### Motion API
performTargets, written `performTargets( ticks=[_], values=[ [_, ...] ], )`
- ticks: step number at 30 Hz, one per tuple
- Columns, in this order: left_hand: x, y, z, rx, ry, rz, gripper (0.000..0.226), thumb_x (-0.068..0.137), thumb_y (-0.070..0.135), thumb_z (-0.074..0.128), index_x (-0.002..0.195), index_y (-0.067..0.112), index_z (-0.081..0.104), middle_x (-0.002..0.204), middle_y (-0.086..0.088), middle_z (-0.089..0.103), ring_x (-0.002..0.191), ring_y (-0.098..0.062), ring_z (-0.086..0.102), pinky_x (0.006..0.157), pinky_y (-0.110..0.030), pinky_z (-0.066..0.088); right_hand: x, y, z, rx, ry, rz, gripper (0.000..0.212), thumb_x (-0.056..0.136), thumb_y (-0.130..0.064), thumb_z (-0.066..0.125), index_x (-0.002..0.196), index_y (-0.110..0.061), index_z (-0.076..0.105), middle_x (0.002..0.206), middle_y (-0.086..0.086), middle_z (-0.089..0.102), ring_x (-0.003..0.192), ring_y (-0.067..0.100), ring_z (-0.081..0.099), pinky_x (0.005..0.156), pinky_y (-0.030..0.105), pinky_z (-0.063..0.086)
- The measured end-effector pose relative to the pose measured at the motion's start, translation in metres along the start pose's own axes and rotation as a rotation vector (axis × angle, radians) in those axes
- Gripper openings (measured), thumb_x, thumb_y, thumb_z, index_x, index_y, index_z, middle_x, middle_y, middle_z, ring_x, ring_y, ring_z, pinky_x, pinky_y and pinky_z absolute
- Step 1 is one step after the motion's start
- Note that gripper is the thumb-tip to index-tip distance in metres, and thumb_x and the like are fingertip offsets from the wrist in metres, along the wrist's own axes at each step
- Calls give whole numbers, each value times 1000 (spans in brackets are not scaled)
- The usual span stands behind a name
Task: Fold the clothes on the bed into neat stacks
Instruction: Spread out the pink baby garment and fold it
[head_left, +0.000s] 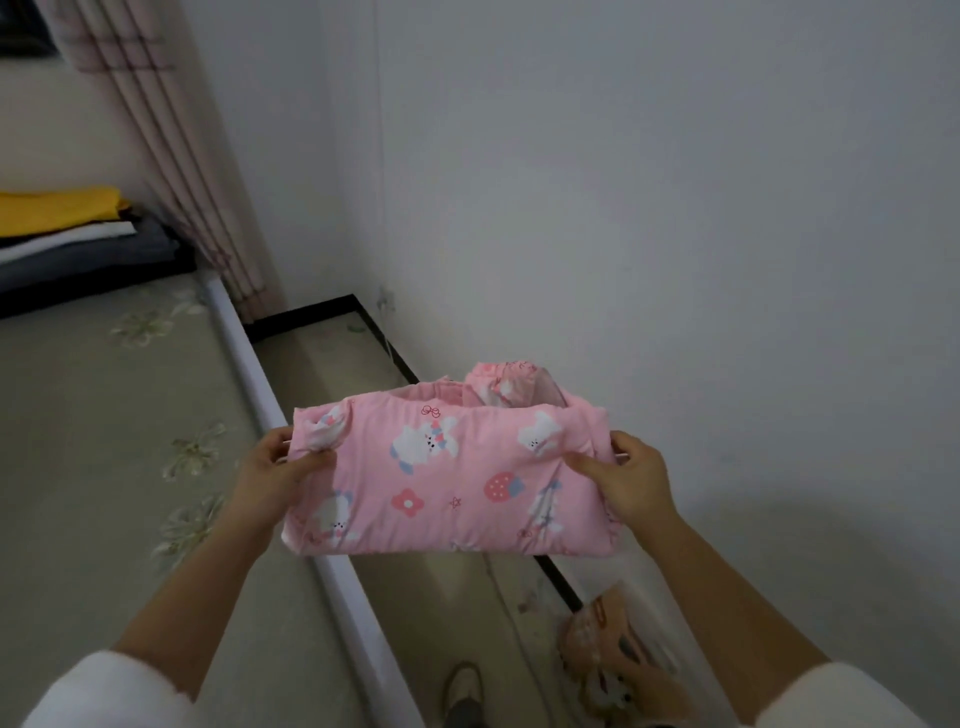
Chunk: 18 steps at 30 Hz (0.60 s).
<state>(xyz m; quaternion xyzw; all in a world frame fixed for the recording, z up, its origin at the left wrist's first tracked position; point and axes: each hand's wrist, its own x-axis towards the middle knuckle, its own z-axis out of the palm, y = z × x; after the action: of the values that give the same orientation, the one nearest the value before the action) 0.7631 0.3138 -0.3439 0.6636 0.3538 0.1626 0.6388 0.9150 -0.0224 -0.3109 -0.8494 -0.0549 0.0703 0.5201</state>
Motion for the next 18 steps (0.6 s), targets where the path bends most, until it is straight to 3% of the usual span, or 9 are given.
performTargets(
  ticks=[2, 6, 9, 12, 18],
  values=[
    [34, 9, 11, -1, 23, -13, 37, 77, 7, 74, 113, 12, 64, 106, -10, 68, 94, -29, 64, 82, -40, 52, 46, -9, 10, 25, 5, 12, 31, 69, -15, 84, 78, 5, 62, 86, 27, 64, 69, 21, 54, 62, 30, 42],
    [84, 27, 26, -52, 103, -27, 35, 78, 7, 74, 111, 15, 63, 103, -7, 68, 87, -22, 63, 75, -33, 50, 129, -32, 32, 34, -41, -9, 28, 67, -16, 85, 80, 0, 65, 89, 21, 65, 69, 19, 55, 62, 28, 44],
    [114, 38, 29, -54, 159, -20, 36, 79, 7, 73, 112, 15, 64, 103, -6, 68, 91, -24, 63, 76, -30, 49, 179, -47, 52, 36, -94, -39, 28, 68, -17, 85, 78, 0, 65, 81, 14, 64, 66, 17, 55, 59, 27, 44],
    [146, 45, 27, -56, 231, -40, 37, 79, 8, 73, 114, 12, 64, 105, -9, 68, 95, -28, 64, 81, -37, 51, 224, -62, 77, 54, -161, -69, 25, 68, -16, 84, 76, -1, 66, 75, 11, 67, 62, 14, 56, 55, 25, 44],
    [215, 57, 20, -88, 411, -58, 27, 77, 5, 73, 101, 15, 66, 94, -8, 68, 81, -22, 62, 69, -30, 48, 319, -92, 144, 99, -324, -63, 15, 68, -17, 84, 71, -13, 69, 68, -3, 70, 61, 10, 61, 57, 26, 48]
  ],
)
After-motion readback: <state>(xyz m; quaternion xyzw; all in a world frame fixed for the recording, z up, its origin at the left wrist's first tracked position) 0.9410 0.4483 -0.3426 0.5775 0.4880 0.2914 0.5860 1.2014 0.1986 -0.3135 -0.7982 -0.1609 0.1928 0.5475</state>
